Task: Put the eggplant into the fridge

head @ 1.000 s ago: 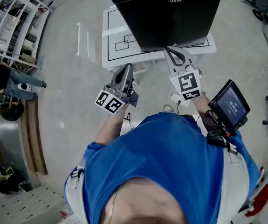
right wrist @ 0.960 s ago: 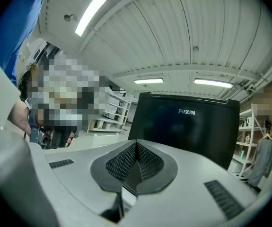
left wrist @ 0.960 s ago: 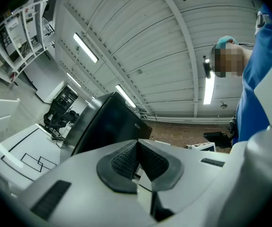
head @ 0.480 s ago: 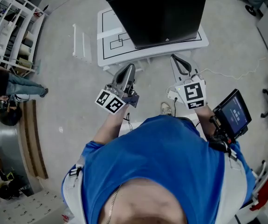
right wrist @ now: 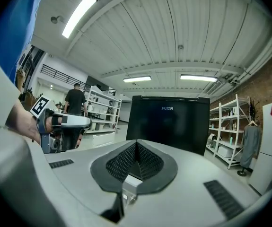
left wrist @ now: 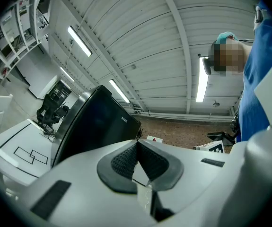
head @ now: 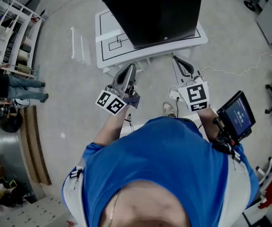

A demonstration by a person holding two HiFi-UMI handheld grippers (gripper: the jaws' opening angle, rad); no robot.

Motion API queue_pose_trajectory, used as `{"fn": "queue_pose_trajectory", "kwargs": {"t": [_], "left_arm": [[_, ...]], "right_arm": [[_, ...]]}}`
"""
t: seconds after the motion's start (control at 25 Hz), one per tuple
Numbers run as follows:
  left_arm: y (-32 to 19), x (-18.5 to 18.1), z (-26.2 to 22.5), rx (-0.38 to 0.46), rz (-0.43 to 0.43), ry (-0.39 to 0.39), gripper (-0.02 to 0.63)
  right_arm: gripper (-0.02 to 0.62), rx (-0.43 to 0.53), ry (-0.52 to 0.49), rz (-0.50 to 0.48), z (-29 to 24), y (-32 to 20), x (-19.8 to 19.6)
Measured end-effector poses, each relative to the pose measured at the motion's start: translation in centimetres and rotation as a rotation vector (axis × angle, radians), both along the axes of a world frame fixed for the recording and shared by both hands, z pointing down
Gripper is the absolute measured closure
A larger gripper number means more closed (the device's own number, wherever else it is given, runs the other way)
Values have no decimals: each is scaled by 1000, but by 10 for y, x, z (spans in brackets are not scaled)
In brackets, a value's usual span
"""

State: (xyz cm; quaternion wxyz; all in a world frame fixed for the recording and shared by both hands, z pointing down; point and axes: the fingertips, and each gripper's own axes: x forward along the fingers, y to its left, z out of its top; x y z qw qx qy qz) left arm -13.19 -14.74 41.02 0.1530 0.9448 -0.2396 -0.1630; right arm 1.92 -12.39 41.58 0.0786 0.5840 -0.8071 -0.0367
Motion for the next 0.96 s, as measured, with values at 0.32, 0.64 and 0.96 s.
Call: {"fn": "queue_pose_trajectory", "kwargs": {"t": [0.32, 0.64, 0.96], "left_arm": [[3, -1, 1, -7, -8, -9, 597], [4, 0, 2, -13, -16, -11, 598], [4, -1, 3, -23, -23, -3, 597]], "right_arm": [[594, 9, -2, -6, -4, 0, -1], [594, 16, 9, -18, -7, -1, -2], [594, 20, 21, -20, -12, -3, -2]]}}
